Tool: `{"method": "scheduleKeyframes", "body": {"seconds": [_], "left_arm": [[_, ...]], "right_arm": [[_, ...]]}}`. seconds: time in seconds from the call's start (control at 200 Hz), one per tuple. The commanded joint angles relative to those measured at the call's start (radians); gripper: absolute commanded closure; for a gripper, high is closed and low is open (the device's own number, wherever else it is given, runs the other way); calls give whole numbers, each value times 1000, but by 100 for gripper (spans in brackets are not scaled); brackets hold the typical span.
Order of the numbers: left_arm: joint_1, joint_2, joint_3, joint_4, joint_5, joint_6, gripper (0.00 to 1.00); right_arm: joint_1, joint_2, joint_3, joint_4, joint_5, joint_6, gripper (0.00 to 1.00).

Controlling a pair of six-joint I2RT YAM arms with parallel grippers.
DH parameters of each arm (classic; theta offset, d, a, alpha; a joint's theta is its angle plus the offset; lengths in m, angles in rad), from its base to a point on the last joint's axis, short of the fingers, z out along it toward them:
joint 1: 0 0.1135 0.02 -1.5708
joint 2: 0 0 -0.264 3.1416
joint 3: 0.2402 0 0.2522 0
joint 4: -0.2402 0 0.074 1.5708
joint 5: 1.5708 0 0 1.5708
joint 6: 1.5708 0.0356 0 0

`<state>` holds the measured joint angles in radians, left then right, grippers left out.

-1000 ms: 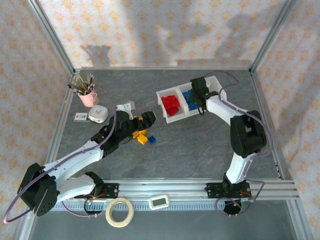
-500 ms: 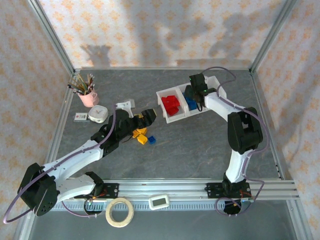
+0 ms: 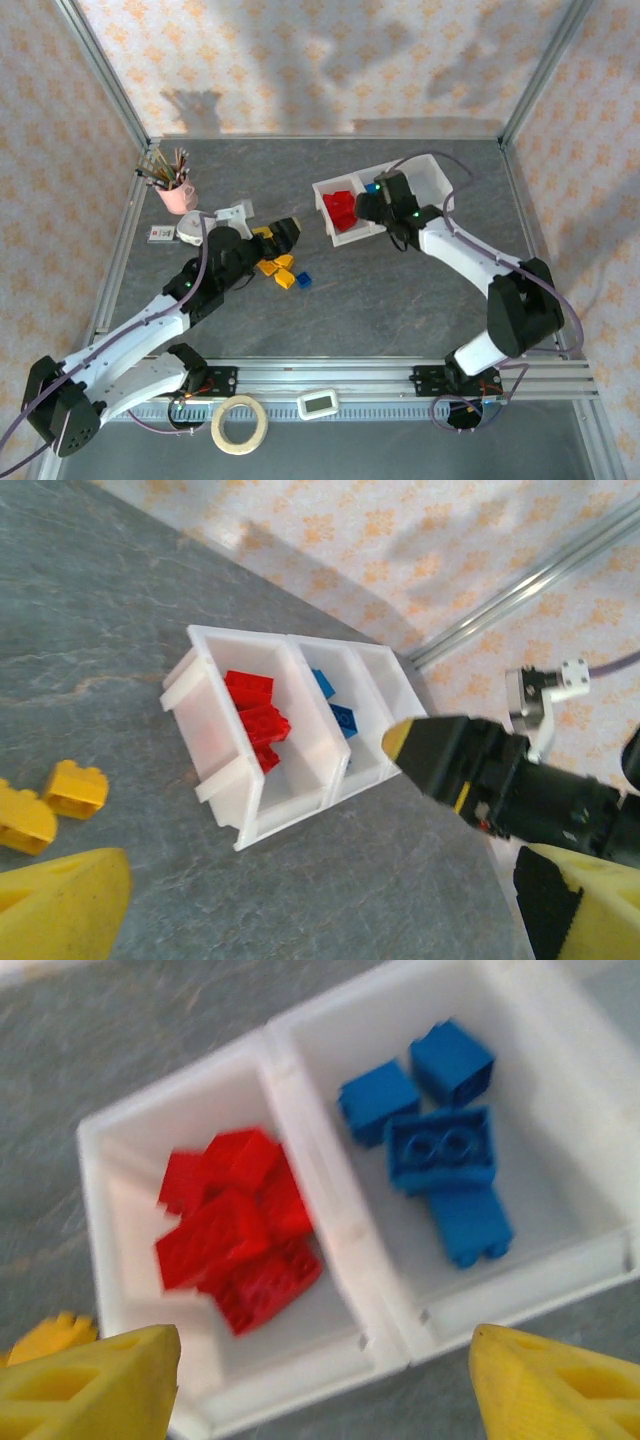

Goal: Sort the legos into containers by color
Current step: Pick up the lego from the center of the table.

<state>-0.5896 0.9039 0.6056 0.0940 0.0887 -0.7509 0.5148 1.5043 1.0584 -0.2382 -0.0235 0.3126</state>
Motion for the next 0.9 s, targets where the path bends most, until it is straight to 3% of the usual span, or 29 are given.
{"method": "scheduleKeyframes", "body": {"seconds": [0.0, 0.42, 0.651, 0.896], "left_arm": [[-4, -62, -43, -83, -66, 7, 1], [-3, -236, -113, -246, -188, -42, 1], [3, -308, -135, -302, -233, -53, 1], [7, -334, -145, -313, -248, -58, 1]], "right_arm": [[77, -53, -66, -9, -4, 19, 24], [444, 42, -158, 85, 3, 125, 18], [508, 151, -115, 114, -18, 84, 21], [514, 265, -34, 101, 23, 24, 29]]}}
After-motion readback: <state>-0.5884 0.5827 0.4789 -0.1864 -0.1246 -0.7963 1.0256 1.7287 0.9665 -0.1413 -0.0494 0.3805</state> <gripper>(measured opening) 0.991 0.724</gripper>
